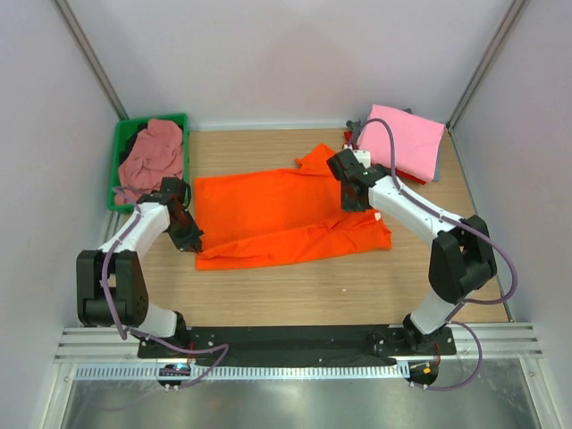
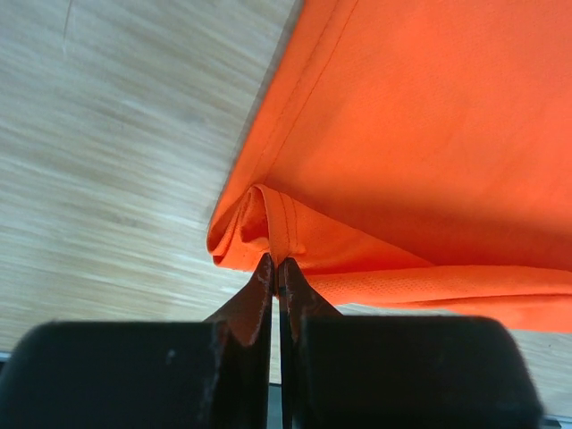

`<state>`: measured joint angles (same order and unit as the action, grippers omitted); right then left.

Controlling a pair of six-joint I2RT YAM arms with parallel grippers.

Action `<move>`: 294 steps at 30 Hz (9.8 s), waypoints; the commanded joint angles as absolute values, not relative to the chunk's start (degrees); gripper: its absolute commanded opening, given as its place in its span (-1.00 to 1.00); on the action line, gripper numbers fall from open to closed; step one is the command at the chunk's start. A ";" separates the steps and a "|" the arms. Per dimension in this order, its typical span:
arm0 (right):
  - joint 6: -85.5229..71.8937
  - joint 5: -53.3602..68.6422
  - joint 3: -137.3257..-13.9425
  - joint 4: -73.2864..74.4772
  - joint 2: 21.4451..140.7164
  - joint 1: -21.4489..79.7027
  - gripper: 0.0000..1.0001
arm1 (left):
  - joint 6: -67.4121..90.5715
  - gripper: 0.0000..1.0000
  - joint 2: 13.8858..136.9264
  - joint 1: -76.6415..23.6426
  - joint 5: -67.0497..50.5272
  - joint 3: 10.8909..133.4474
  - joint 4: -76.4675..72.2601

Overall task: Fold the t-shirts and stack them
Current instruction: Fold the tshirt

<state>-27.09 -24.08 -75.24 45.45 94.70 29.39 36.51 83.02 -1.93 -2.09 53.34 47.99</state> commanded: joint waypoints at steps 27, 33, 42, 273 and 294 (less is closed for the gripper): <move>-20.04 -30.40 -104.49 52.73 116.55 26.28 0.24 | 33.22 0.85 93.62 2.99 -0.35 74.01 53.44; -21.00 -31.82 -101.35 52.56 109.00 25.75 0.52 | 34.45 0.84 81.05 0.62 2.91 69.18 51.08; -27.33 -10.58 -69.37 33.87 92.03 24.44 0.50 | 41.30 0.71 73.83 -7.28 -7.38 52.57 33.24; -37.88 -19.78 -41.22 36.03 67.33 20.39 -0.03 | 40.95 0.05 95.73 -14.15 30.32 66.55 45.09; -31.56 -5.98 -54.75 26.99 77.59 20.39 -0.14 | 37.09 -0.07 91.58 -18.28 20.31 66.53 35.25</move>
